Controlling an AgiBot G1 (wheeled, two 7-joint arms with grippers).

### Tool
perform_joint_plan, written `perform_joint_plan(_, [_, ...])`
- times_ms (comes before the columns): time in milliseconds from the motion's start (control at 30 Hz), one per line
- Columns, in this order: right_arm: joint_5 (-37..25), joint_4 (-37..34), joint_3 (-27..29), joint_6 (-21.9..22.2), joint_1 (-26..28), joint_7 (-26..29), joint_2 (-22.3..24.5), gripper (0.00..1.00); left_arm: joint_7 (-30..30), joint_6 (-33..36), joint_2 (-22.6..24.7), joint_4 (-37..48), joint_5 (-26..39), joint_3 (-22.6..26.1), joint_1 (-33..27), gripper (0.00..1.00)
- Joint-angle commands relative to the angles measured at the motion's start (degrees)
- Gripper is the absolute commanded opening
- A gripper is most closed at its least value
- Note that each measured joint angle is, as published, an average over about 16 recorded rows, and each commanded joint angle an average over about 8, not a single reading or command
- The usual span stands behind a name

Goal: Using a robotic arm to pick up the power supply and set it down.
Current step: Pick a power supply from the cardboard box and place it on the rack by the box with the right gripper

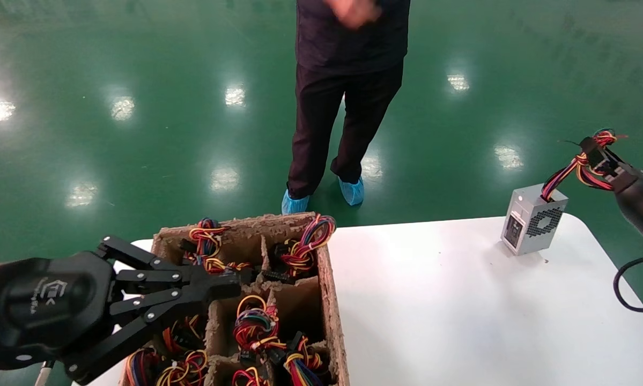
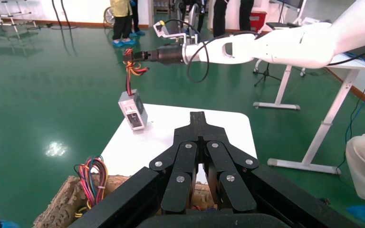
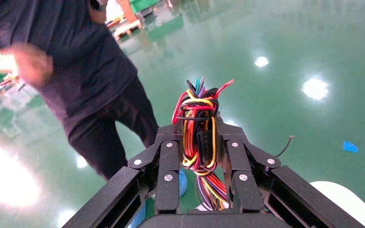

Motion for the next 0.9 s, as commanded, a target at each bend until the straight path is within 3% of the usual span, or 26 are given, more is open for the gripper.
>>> perform_joint_plan(33, [0.40, 0.04, 0.71, 0.93, -0.13, -0.53, -0.80, 0.00, 0.00, 0.00, 0.00, 0.00, 0.00, 0.00, 0.00, 0.00])
perform_joint_plan(733, [0.89, 6.29, 4.78, 10.59, -6.51, -3.83, -4.47, 0.01, 0.00, 0.00, 0.00, 0.00, 0.00, 0.00, 0.00, 0.00])
perform_joint_plan(800, [0.88, 7.04, 4.45, 11.20, -7.19, -3.52, -4.30, 0.13, 0.00, 0.00, 0.00, 0.00, 0.00, 0.00, 0.00, 0.00])
perform_joint_plan(900, [1.00, 8.04, 3.76, 11.93, -8.12, -2.79, -3.90, 0.51, 0.00, 0.00, 0.00, 0.00, 0.00, 0.00, 0.00, 0.00])
